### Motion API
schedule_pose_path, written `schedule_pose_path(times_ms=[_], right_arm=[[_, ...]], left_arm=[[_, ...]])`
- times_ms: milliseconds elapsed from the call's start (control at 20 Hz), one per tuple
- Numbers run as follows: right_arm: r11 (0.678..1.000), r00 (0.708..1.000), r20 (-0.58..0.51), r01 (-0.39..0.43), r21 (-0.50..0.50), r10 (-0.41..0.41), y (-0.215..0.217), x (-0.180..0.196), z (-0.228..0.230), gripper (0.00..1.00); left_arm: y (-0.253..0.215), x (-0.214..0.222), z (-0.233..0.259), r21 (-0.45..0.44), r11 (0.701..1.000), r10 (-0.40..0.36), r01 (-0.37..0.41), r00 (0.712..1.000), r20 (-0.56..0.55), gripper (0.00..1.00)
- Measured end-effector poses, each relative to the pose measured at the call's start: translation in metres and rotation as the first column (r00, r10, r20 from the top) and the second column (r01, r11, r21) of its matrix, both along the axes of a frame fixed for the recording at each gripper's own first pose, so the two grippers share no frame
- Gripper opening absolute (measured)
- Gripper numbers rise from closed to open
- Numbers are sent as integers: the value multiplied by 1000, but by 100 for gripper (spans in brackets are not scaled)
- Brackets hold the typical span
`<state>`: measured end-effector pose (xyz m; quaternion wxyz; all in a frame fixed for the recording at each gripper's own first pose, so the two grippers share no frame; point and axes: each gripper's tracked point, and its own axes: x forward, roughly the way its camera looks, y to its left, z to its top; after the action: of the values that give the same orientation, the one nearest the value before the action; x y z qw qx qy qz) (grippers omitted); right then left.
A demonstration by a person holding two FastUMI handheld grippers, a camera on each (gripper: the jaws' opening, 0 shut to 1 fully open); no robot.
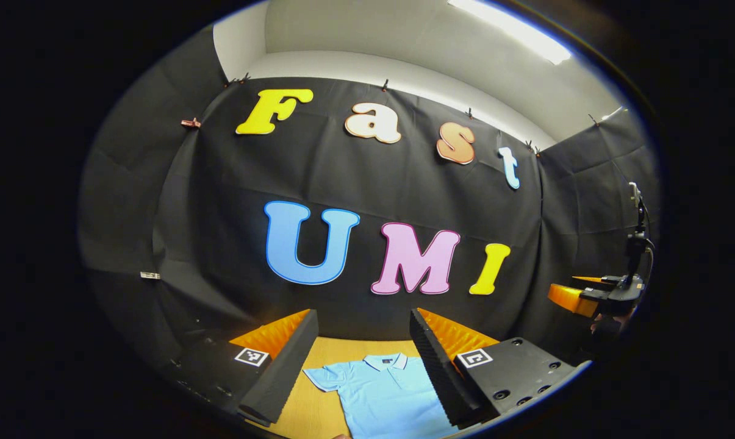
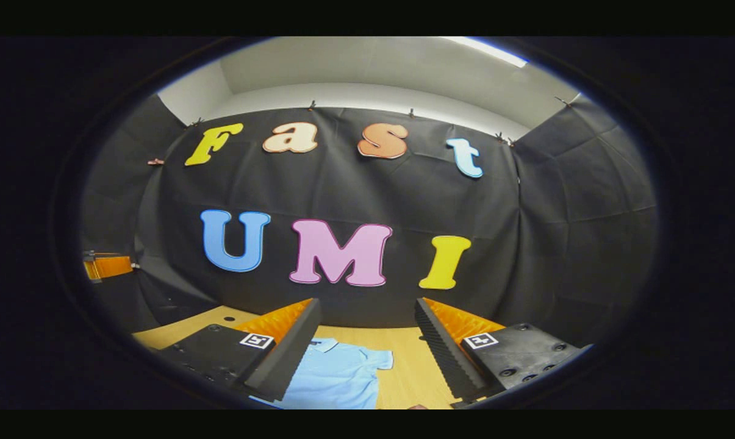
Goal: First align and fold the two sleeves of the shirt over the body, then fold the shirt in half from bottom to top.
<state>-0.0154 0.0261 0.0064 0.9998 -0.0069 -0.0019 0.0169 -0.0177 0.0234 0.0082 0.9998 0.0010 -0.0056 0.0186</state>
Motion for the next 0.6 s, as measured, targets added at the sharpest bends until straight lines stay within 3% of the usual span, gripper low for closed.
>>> schedule_pose_path(times_ms=[300,600], right_arm=[[1000,1000,-4,-10,4,10,5,1,1,97],[1000,1000,-3,-15,-18,15,7,-5,0,97]], left_arm=[[7,-10,13,50,998,27,-29,999,22,96],[6,-13,8,44,999,28,-29,1000,10,96]])
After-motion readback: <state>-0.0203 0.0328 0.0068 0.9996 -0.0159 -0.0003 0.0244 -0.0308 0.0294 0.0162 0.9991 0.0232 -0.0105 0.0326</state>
